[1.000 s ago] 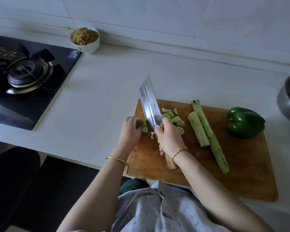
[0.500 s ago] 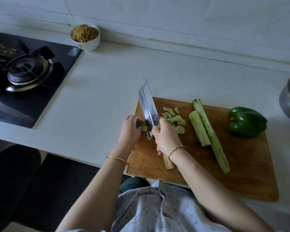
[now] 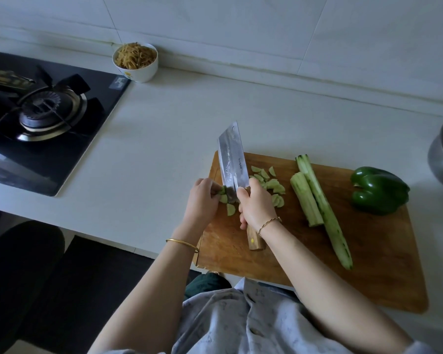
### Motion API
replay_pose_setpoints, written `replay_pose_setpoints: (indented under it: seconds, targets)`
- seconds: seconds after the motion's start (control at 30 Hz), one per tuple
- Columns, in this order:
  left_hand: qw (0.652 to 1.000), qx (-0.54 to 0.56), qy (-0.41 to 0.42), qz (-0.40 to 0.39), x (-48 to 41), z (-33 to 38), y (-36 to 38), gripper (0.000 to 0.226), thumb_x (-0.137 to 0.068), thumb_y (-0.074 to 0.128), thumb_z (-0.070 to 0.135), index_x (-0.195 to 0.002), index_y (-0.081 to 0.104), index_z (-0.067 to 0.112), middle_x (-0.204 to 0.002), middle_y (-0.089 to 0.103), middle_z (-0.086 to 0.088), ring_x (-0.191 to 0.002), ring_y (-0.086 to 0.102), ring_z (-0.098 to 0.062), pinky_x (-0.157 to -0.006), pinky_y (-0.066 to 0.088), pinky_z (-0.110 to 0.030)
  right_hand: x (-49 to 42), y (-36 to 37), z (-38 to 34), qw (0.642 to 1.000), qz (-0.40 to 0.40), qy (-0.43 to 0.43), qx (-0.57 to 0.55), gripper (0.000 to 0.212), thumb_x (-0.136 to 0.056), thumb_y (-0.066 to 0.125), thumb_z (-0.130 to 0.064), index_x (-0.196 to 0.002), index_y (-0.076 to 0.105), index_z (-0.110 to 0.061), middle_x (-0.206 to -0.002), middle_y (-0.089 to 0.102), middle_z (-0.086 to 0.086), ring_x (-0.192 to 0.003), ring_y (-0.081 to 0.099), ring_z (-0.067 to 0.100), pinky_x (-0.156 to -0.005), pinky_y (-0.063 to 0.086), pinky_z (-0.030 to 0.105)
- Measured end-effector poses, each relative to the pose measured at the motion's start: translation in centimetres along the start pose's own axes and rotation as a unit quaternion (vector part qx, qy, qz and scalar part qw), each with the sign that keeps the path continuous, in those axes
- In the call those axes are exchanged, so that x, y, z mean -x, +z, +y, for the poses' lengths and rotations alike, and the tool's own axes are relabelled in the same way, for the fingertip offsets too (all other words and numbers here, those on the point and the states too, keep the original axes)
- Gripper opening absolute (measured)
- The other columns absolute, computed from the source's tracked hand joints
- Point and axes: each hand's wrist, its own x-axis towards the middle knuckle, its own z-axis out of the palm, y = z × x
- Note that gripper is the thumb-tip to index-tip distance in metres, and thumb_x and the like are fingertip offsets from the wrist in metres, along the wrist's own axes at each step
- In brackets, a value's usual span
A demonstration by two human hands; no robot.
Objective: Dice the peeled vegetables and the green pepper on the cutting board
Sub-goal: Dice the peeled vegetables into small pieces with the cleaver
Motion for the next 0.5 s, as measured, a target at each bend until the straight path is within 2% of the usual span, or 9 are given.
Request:
replay_pose_setpoints:
  seconds: [0.17,0.5]
  targets:
    - [1.000,0.009,-0.003,0.010,0.0,-0.2,0.1,0.017,-0.082,0.057,-0.005,-0.095,0.063,0.004,-0.099,0.050,-0.001,-0.092,0.057,-0.022,-0.080,0.047,-0.025,0.8,-0.4,0.0,0.999,0.009,-0.035,-0.013,0.011,-0.102,0.038,-0.021,-0.107,0.040,-0.012,-0.065,0.050,0.007,-0.033,0.043,0.012,-0.034,0.043,0.023]
    - [1.000,0.001,-0.006,0.024,0.3,-0.3,0.2,0.016,-0.085,0.055,-0.003,-0.097,0.063,0.004,-0.107,0.050,-0.005,-0.087,0.048,-0.013,-0.073,0.037,-0.017,1.5,-0.4,0.5,0.999,-0.019,-0.037,0.016,0.006,-0.102,0.039,-0.021,-0.106,0.037,-0.017,-0.067,0.052,0.006,-0.037,0.046,0.012,-0.035,0.043,0.024]
